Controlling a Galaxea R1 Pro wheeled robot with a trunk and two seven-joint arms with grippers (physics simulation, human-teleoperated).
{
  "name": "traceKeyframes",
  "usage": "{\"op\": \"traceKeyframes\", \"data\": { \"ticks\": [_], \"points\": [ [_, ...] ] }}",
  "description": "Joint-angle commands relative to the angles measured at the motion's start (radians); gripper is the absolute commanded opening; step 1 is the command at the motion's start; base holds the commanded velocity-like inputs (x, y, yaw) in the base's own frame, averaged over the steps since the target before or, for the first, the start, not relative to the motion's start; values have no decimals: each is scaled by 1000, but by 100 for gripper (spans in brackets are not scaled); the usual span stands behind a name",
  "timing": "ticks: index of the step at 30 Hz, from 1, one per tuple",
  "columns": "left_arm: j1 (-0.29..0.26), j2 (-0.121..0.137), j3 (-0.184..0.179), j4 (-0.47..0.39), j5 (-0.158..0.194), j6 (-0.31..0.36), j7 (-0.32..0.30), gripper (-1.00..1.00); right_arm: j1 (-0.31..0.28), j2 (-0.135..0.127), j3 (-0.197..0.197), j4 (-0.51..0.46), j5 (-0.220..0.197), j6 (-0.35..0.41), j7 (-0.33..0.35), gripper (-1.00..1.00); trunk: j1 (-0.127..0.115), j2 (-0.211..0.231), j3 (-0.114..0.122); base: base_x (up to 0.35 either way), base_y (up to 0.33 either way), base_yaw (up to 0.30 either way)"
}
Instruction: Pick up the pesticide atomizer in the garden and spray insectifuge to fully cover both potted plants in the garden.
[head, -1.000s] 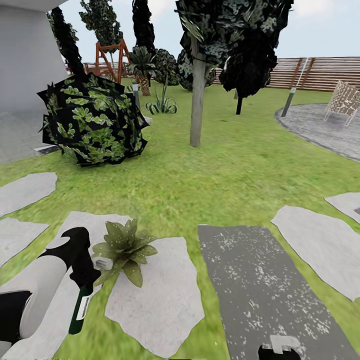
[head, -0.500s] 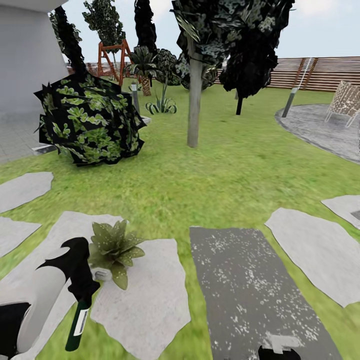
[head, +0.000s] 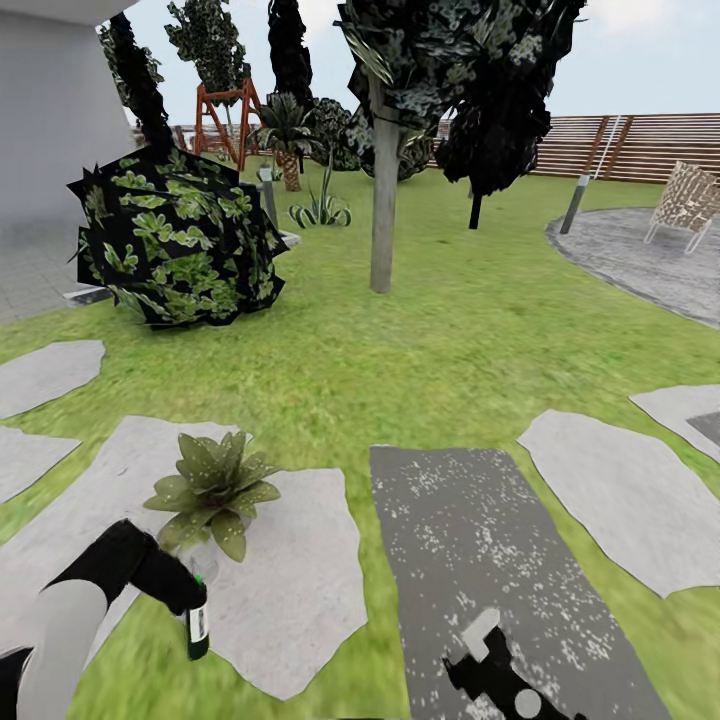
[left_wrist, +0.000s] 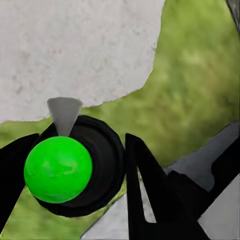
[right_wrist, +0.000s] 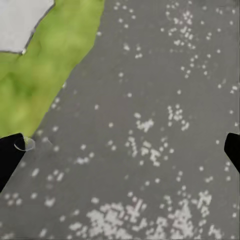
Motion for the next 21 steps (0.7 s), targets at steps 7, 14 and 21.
{"op": "traceKeyframes", "data": {
  "ticks": [7, 14, 21],
  "points": [
    [16, -2, 11, 16, 2, -298, 1, -100, -44, -48, 5, -49, 129, -2, 319, 100, 0, 0, -1, 0, 0, 0],
    [16, -11, 12, 17, 3, -371, -7, -100, -64, -57, 4, -173, 137, -2, 510, 100, 0, 0, -1, -88, 0, 0],
    [16, -14, 13, 17, 3, -374, -7, -100, -65, -57, 3, -221, 137, -1, 518, 100, 0, 0, -1, -326, 0, 0]
  ]
}}
